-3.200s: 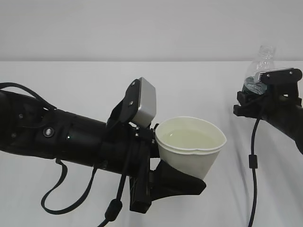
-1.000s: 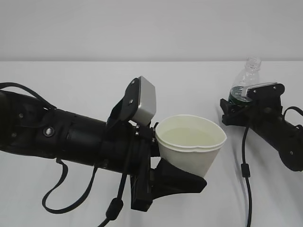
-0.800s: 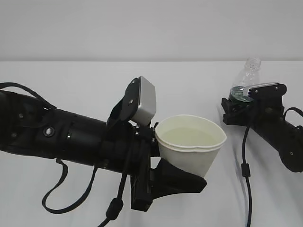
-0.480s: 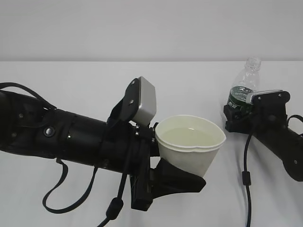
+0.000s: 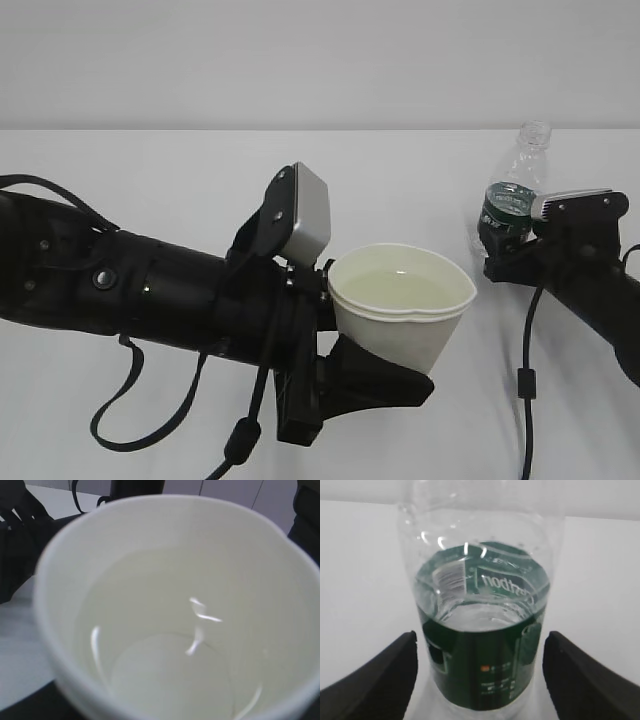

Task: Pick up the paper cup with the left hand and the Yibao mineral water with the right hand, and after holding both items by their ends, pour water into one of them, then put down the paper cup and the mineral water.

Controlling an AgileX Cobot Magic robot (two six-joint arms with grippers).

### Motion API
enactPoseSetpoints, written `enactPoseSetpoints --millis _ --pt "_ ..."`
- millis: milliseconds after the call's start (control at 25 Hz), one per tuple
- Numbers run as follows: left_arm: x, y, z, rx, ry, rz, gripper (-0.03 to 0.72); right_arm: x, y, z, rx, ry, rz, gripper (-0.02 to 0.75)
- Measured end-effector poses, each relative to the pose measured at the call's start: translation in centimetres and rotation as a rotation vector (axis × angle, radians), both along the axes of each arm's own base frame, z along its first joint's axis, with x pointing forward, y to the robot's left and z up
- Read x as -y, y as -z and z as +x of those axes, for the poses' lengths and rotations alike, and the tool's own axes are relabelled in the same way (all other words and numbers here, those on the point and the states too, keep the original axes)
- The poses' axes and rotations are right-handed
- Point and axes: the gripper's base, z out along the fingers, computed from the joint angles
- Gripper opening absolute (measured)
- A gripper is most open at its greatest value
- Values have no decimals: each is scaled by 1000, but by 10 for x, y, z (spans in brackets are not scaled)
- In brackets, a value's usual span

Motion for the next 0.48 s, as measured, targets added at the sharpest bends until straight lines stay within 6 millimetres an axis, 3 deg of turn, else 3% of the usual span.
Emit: enactPoseSetpoints --millis 480 --pt "0 0 0 -1 -1 -1 430 1 -17 -20 3 2 1 593"
